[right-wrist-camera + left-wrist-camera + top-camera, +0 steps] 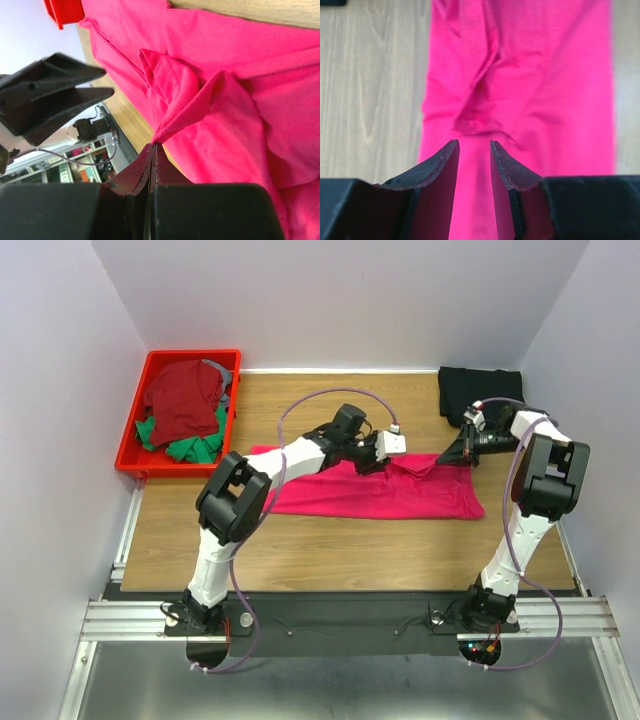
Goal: Fold and stack the t-shirts
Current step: Fold the tshirt
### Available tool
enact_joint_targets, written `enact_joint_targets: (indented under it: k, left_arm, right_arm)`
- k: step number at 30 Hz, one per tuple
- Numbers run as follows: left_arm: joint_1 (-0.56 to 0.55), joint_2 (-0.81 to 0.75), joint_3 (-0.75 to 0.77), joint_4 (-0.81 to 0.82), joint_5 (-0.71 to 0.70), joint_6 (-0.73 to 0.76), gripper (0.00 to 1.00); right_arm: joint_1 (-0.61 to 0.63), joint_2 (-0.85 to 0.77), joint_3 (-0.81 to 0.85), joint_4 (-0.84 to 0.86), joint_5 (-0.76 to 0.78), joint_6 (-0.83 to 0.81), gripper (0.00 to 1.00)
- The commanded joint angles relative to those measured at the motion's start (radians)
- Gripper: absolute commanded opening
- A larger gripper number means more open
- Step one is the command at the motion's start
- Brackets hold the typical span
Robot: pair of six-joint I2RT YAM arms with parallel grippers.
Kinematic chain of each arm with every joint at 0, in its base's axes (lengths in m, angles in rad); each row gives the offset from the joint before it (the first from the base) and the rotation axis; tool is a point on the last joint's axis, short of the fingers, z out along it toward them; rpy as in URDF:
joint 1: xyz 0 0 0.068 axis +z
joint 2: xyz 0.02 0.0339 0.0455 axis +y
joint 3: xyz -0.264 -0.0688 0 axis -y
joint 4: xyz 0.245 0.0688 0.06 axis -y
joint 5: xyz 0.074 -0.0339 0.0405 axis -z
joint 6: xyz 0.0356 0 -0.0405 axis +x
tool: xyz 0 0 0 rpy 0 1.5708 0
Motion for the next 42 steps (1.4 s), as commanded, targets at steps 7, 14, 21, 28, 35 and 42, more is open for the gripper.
enact_joint_targets:
  k: [7, 14, 21, 28, 35, 42]
  left_arm:
    - [0.056, -0.264, -0.175, 0.051, 0.041, -0.115, 0.43]
    - [0.057, -0.35, -0.258, 0.051, 0.021, -0.118, 0.43]
    - [0.059, -0.384, -0.303, 0.021, -0.023, -0.119, 0.42]
    - [0.073, -0.38, -0.306, -0.027, -0.046, -0.153, 0.41]
    - [0.126, -0.375, -0.262, -0.108, -0.035, -0.262, 0.34]
    - [0.163, -0.263, -0.17, -0.206, -0.064, -0.357, 0.25]
  right_arm:
    - [0.004, -0.108, -0.118, -0.015, -0.036, -0.017, 0.01]
    - [0.004, -0.198, -0.261, -0.079, 0.062, -0.094, 0.01]
    - [0.004, -0.137, -0.25, -0.066, 0.279, -0.071, 0.01]
    - [0.007, -0.077, -0.175, -0.124, 0.338, -0.121, 0.51]
    - [0.007, -0.131, 0.044, -0.27, 0.342, -0.291, 0.46]
    - [0.048, -0.162, 0.042, -0.132, 0.295, -0.175, 0.3]
